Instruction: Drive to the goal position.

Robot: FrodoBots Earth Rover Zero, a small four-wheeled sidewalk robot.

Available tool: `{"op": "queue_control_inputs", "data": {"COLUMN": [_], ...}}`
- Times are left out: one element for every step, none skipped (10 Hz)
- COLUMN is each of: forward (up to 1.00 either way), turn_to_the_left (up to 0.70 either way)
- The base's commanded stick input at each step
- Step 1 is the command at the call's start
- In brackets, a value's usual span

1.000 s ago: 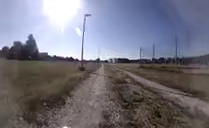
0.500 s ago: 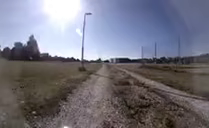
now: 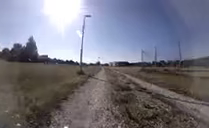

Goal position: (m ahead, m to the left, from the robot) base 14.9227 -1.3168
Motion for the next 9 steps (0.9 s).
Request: {"op": "queue_control_inputs", "data": {"forward": [0.50, 0.50, 0.50, 0.50, 0.50, 0.50, 0.50, 0.50, 0.50], "turn_to_the_left": [0.00, 0.00, 0.00, 0.00, 0.00, 0.00, 0.00, 0.00, 0.00]}}
